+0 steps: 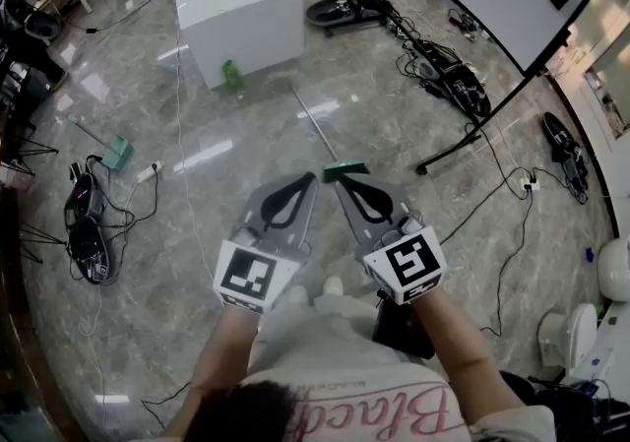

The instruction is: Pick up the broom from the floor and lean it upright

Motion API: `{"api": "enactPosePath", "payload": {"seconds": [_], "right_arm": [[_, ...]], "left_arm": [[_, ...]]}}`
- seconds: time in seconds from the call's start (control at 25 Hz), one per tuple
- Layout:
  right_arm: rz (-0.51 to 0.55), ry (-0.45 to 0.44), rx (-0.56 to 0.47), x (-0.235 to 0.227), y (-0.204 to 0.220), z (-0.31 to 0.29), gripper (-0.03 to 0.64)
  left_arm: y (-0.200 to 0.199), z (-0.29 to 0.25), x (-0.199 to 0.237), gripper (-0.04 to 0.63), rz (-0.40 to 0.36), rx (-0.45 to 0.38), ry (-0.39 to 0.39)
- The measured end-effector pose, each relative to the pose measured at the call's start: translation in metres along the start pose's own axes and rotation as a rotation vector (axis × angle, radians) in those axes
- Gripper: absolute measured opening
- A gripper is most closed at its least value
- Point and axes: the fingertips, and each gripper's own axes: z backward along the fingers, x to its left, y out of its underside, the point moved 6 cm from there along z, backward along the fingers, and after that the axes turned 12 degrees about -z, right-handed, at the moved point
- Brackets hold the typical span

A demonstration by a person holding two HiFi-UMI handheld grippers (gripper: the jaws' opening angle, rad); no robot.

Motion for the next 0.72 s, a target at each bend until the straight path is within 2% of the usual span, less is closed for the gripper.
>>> {"api": "enactPosePath", "payload": {"seconds": [0.48, 0.72], "right_arm": [[0.016, -0.014, -0.015, -0.005, 0.006, 0.017, 0.000], [-0.023, -0.023, -0.004, -0.012, 0.014, 0.023, 0.002]], "left_arm": [[-0.002, -0.004, -0.018, -0.002, -0.013, 0.001, 0.015], [0.000, -0.007, -0.024, -0.002, -0.016, 0.019, 0.002]]}}
